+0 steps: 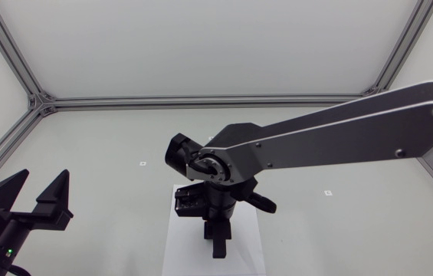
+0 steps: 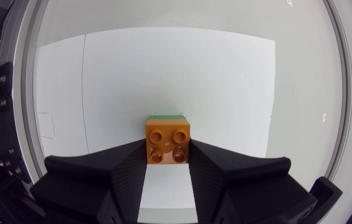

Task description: Pick up the orange 2x2 brick with the right arm and stack it on top of the green 2x2 brick in the center

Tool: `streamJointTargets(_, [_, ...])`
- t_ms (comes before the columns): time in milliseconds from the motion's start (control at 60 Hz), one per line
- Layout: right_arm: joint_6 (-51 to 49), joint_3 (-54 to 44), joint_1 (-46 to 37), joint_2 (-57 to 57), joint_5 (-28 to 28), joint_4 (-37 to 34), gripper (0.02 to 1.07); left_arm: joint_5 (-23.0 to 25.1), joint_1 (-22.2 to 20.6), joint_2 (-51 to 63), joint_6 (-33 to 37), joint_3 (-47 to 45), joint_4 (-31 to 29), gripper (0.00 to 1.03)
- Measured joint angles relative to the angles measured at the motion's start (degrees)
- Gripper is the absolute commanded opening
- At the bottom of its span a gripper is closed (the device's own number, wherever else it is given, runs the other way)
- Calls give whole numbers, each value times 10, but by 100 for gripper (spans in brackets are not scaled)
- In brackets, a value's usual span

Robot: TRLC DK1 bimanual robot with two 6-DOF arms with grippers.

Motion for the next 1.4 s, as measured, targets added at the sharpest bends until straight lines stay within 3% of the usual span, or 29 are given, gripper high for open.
streamJointTargets(667, [0,1,0,1,0,2,21,0,0,0,0,0,0,99])
streamJointTargets(1400, [2,1,0,8,0,2,102,0,0,0,0,0,0,99])
